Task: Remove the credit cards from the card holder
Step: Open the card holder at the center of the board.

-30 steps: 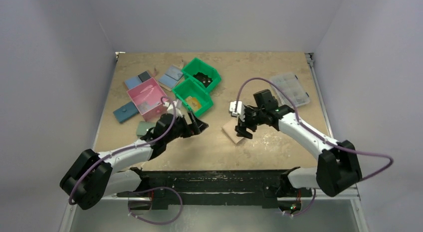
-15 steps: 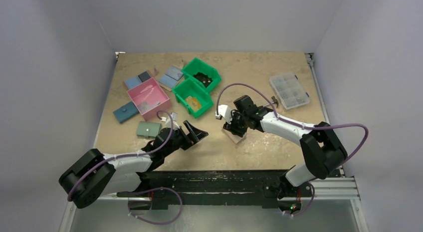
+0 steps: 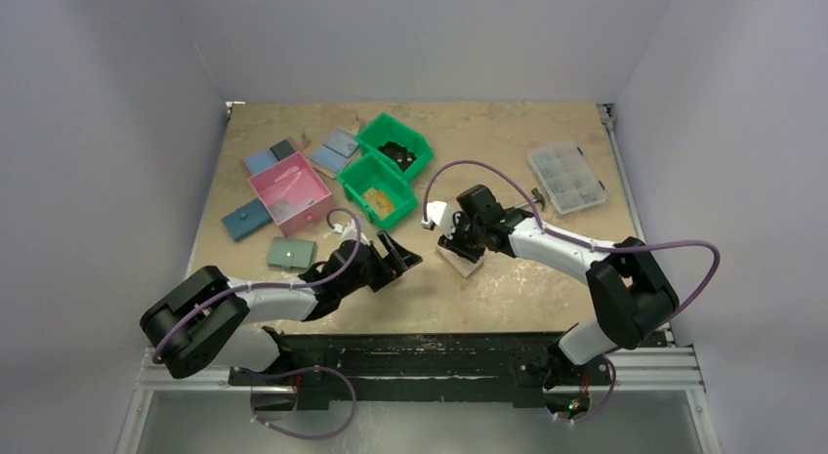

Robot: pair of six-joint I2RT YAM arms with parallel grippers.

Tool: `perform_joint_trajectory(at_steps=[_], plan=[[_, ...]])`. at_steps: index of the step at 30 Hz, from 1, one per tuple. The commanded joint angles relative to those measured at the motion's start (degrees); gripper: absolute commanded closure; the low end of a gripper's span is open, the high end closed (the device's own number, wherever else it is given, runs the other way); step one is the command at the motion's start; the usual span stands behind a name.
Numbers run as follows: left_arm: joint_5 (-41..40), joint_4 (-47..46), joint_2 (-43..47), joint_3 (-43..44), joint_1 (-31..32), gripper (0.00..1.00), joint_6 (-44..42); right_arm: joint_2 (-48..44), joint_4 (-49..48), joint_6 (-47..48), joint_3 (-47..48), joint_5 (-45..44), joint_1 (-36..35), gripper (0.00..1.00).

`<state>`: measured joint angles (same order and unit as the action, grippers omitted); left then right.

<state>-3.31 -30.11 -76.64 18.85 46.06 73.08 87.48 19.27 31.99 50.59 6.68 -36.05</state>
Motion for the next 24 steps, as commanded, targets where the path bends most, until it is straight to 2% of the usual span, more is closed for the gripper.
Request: perform_joint_trajectory(at_steps=[1, 11, 15, 20, 24], plan=[[-1.44, 1.23, -1.95, 3.21, 0.91, 0.16, 2.28, -2.31, -0.17, -1.11, 1.28, -0.79, 0.64, 0.61], [-2.06, 1.86, -3.97, 4.76, 1.64, 0.17, 2.85, 0.17, 1.02, -1.45, 1.35, -3.03, 0.94, 0.64], [-2.01, 1.53, -5.28, 5.60, 2.16, 0.17, 2.99, 1.41, 2.35, -1.15, 1.60, -1.82, 0.90, 0.74], [-0.96, -0.41, -8.81, 7.25, 2.71, 0.17, 4.32, 0.76, 3.07, -1.31, 1.79, -0.29, 0.91, 0.99], [-0.23, -1.70, -11.76, 8.81, 3.04, 0.17, 5.28, -1.10, 2.94, -2.04, 1.99, 4.99, 1.62, 1.00]])
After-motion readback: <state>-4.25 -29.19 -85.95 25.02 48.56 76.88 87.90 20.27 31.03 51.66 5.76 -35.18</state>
